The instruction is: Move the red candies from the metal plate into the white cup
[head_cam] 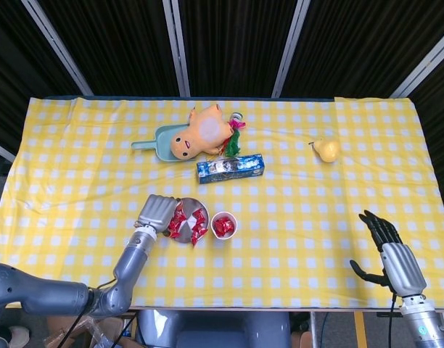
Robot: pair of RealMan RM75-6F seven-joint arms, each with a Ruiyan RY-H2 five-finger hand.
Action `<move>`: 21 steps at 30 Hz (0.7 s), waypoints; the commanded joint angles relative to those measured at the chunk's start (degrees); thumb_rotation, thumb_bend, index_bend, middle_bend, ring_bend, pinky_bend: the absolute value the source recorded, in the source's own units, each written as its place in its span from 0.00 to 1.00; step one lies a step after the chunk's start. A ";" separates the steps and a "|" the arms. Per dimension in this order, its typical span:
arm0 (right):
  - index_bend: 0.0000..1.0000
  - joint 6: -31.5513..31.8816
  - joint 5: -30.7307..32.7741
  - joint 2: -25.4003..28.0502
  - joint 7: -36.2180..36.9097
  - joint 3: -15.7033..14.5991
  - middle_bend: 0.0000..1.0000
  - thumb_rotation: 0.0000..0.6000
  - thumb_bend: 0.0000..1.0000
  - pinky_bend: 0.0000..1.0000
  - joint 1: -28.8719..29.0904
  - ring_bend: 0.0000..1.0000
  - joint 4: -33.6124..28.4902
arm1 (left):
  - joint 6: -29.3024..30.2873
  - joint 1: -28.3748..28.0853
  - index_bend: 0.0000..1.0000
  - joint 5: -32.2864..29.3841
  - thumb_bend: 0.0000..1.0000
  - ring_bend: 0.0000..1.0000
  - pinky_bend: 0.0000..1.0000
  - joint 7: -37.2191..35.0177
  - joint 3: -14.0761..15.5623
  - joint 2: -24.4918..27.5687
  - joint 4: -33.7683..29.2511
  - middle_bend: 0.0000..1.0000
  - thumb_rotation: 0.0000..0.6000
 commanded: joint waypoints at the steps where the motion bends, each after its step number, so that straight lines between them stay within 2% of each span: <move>1: 0.00 -0.12 0.14 0.02 0.12 0.04 0.00 1.00 0.36 0.00 0.04 0.00 0.01 | -0.13 -0.57 0.37 -0.39 0.23 0.85 0.92 0.99 -0.30 -0.70 0.50 0.40 1.00; 10: 0.00 -0.28 0.40 0.25 0.71 0.07 0.00 1.00 0.36 0.00 0.03 0.00 -0.12 | -0.24 -1.70 0.43 -1.95 0.26 0.85 0.92 3.63 -0.47 -3.25 1.81 0.47 1.00; 15: 0.00 -0.47 0.31 0.27 0.64 0.03 0.00 1.00 0.36 0.00 0.13 0.00 -0.26 | 0.09 -1.87 0.50 -1.83 0.32 0.85 0.92 4.53 -0.37 -4.19 2.54 0.58 1.00; 21: 0.00 -0.60 0.59 0.30 0.96 0.09 0.00 1.00 0.36 0.00 0.13 0.00 -0.45 | 0.30 -1.27 0.56 -1.44 0.41 0.86 0.92 4.51 0.00 -4.28 2.57 0.66 1.00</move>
